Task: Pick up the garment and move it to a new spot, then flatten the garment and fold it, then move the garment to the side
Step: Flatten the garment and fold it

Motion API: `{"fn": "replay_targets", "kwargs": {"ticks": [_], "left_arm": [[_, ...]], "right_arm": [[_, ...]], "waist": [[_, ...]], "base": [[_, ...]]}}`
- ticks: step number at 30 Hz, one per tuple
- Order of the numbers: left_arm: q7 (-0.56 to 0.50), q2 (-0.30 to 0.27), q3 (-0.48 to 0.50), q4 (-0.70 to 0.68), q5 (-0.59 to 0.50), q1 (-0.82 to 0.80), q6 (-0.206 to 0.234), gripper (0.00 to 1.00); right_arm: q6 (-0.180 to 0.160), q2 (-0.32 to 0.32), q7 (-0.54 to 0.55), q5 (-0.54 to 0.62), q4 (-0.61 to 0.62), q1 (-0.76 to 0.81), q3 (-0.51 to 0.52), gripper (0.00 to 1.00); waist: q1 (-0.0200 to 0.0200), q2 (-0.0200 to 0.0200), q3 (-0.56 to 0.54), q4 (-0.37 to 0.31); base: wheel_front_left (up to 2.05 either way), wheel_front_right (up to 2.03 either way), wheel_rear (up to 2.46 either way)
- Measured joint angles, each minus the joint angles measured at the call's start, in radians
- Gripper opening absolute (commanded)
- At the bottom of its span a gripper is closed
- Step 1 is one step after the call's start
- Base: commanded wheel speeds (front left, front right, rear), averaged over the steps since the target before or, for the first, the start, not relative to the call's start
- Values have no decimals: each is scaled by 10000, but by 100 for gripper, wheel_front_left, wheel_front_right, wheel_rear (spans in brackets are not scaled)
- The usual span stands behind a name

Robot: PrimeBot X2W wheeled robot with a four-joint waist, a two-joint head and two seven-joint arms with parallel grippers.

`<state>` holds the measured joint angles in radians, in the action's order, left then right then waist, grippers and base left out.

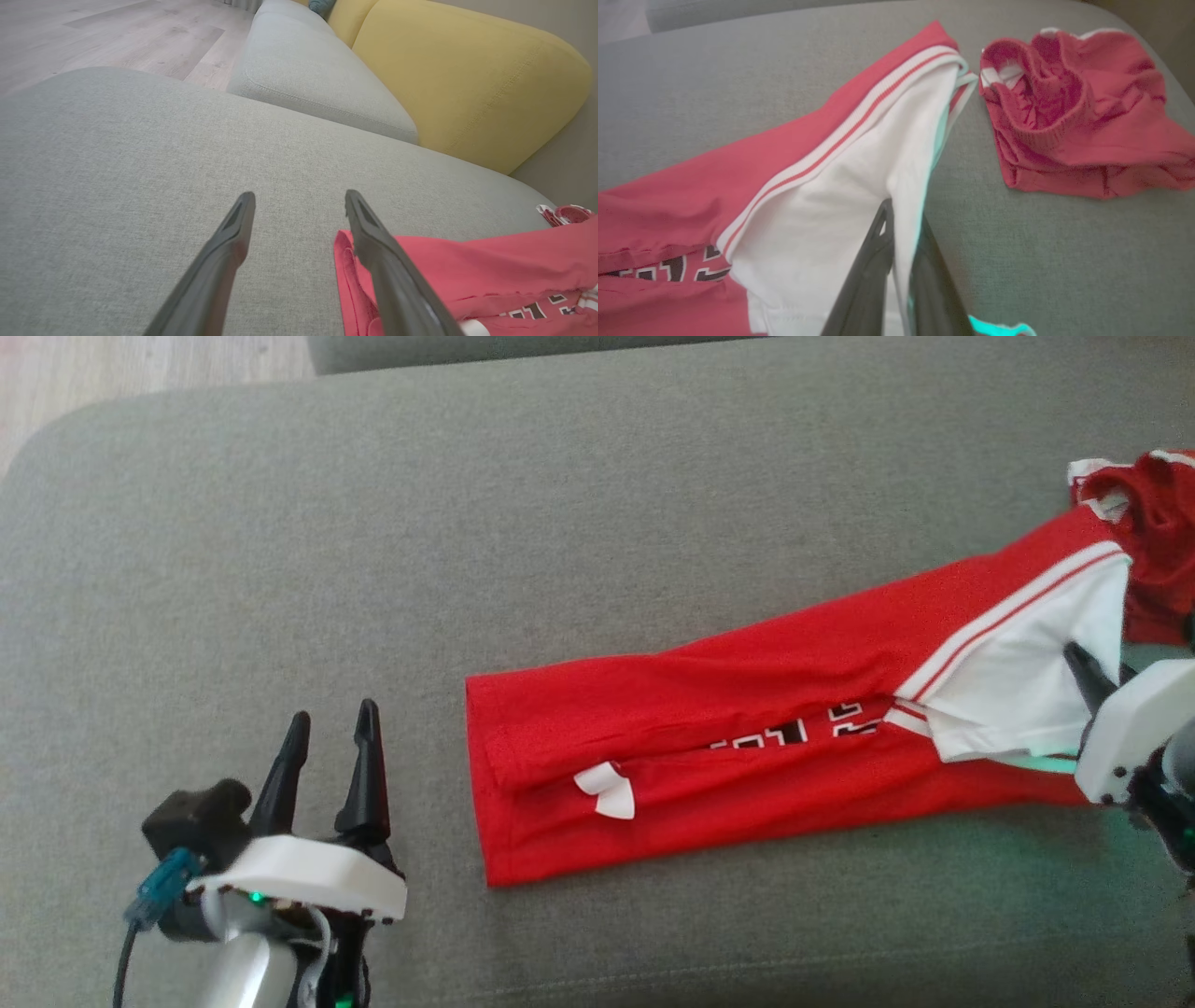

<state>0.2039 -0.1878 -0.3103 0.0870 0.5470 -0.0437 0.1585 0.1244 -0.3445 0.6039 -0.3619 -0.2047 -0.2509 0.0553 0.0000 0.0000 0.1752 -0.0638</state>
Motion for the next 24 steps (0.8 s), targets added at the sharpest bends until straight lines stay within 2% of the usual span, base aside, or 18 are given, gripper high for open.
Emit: {"fn": "replay_targets", "kwargs": {"ticks": [7,13,20,24], "left_arm": [[-38,-2,-69,48,2,57,-2,100],[-96,-6,-182,98,4,221,-6,100],[-100,-4,-339,104,4,219,-13,100],[-100,4,-391,111,4,211,-15,100]], "right_arm": [[0,186,368,-568,1538,753,-924,0],[-2,280,583,-1135,2428,987,-2077,0],[-2,846,619,-1425,2341,843,-3480,0],[-2,1361,483,-1503,1764,306,-4318,0]], "waist": [[0,0,-332,-108],[0,0,-553,159],[0,0,-662,581],[0,0,-646,917]], "base": [[0,0,0],[0,0,0],[0,0,0],[0,0,0]]}}
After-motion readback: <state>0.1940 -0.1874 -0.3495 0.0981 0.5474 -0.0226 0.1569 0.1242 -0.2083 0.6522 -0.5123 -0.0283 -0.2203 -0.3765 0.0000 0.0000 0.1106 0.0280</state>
